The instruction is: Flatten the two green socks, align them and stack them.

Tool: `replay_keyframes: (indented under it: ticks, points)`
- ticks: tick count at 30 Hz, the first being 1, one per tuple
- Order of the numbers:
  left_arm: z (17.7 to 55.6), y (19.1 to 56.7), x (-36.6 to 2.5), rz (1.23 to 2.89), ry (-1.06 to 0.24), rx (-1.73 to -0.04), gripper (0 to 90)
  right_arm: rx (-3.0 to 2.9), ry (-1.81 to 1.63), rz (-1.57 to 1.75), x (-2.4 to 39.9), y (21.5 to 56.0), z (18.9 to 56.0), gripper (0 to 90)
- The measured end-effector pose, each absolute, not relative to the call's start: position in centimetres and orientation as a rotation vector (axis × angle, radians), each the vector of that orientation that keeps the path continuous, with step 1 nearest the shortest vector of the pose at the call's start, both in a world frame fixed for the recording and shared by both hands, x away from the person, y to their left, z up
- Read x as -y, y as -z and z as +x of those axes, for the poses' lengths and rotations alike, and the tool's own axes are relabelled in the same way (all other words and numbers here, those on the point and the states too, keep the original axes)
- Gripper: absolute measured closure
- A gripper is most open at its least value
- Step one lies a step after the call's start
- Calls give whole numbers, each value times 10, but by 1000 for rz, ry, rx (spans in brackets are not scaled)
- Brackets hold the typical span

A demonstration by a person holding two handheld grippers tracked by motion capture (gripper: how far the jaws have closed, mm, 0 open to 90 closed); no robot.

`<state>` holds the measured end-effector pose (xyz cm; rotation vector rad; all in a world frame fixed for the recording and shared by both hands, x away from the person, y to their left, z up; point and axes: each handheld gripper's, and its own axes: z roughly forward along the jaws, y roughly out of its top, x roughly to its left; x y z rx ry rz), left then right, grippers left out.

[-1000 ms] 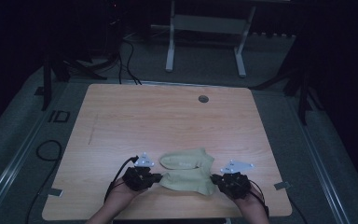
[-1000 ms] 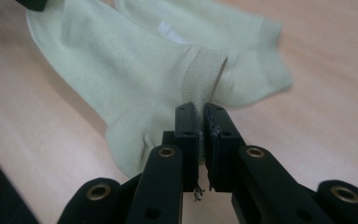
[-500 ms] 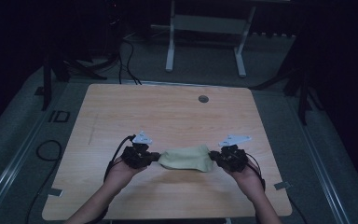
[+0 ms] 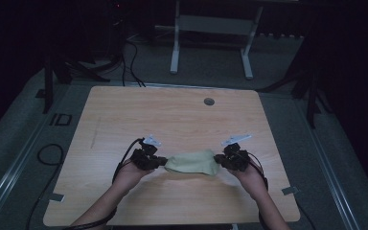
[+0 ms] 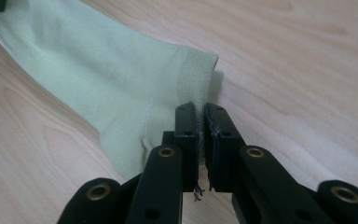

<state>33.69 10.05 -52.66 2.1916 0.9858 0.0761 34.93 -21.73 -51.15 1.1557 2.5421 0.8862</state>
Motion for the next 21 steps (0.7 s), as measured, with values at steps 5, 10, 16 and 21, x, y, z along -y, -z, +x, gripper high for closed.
replay_keyframes:
  ticks: [5, 10, 16, 21]
  points:
    - [342, 535, -97, 2220, -65, -996, 881, -2553, -849, 1190, 218, 523, 356, 840]
    - [346, 541, -97, 2221, -69, -1007, 880, -2549, -838, 1213, 219, 531, 361, 840]
    - [347, 551, -94, 2238, -51, -1011, 849, -2563, -809, 1219, 217, 540, 363, 830]
    - [345, 550, -95, 2219, -73, -1000, 767, -2566, -820, 1228, 218, 540, 364, 748]
